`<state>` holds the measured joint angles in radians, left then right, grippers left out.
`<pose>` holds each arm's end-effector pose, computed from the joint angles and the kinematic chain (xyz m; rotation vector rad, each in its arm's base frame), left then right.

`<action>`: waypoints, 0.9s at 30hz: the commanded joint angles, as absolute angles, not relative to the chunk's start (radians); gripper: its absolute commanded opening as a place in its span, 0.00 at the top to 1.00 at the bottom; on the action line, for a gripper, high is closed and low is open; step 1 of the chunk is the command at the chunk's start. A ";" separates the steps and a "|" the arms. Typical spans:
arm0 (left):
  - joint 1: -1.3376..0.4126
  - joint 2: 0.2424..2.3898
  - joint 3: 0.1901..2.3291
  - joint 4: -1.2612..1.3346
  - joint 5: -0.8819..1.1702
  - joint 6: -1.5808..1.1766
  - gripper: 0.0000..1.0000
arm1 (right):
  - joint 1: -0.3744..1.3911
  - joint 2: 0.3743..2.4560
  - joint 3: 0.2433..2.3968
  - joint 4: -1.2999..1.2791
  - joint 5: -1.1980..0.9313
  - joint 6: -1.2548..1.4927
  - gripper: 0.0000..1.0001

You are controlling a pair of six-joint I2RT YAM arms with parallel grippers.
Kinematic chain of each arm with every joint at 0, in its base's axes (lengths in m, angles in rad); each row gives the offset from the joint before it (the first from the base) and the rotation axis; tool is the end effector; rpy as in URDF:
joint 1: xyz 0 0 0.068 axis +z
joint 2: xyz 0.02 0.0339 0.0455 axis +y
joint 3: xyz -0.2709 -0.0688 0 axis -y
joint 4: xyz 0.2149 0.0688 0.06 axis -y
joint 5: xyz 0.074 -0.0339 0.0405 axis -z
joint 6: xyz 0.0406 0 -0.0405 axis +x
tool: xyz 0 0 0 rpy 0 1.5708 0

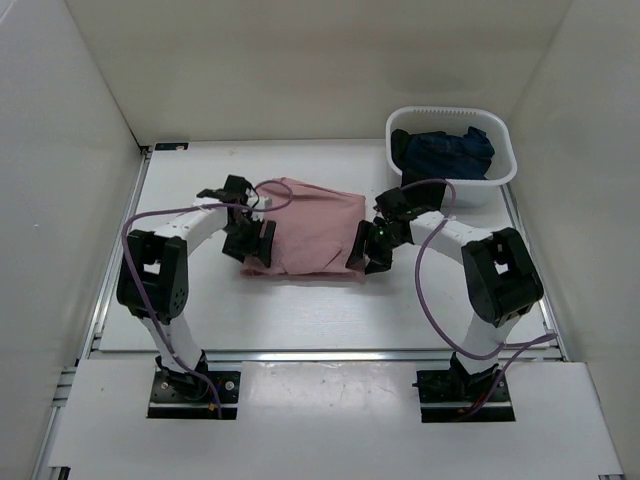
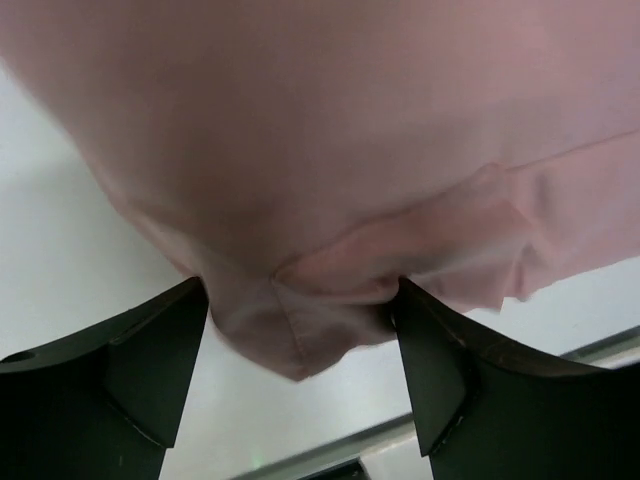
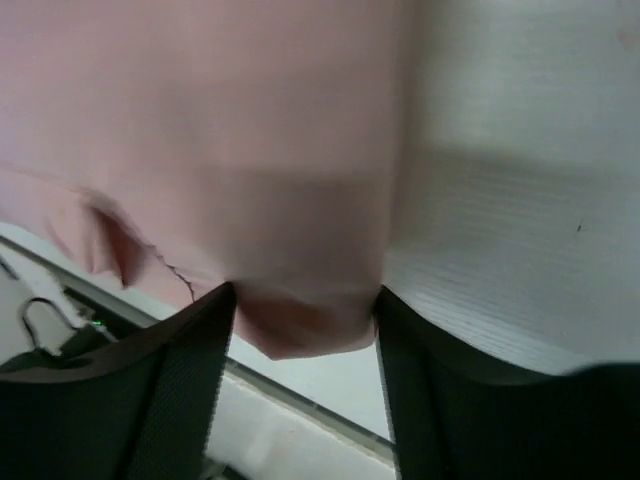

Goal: Fold and stack the trousers
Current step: Fold the trousers

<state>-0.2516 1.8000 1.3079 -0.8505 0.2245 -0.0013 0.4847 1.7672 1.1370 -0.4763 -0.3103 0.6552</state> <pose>0.3125 -0.0897 0.2180 0.4021 2.8939 -0.3689 0.2882 0.1658 0.2003 0.1365 2.8241 0.7325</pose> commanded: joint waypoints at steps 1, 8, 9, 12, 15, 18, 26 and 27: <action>-0.261 1.680 1.177 -0.793 0.201 0.000 0.17 | 0.451 1.759 1.065 -0.376 -0.448 0.680 0.40; -0.298 1.595 1.026 -0.718 0.130 0.000 0.07 | 0.387 1.805 1.009 -0.302 -0.531 0.569 0.58; -0.298 1.583 1.026 -0.718 0.130 0.000 0.07 | 0.387 1.805 1.000 -0.302 -0.543 0.569 0.57; -0.298 1.562 1.003 -0.718 0.130 0.000 0.06 | 0.387 1.770 1.000 -0.276 -0.568 0.557 0.53; -0.298 1.539 0.976 -0.718 0.109 0.000 0.03 | 0.387 1.758 1.000 -0.307 -0.578 0.528 0.53; -0.298 1.482 0.962 -0.718 0.057 0.000 0.00 | 0.387 1.714 1.018 -0.405 -0.556 0.483 0.49; -0.249 1.247 1.166 -0.810 0.045 0.000 0.00 | 0.377 1.471 1.239 -0.884 -0.108 0.391 0.01; -0.230 1.229 1.176 -0.810 0.031 0.000 0.00 | 0.377 1.457 1.262 -0.917 -0.079 0.391 0.01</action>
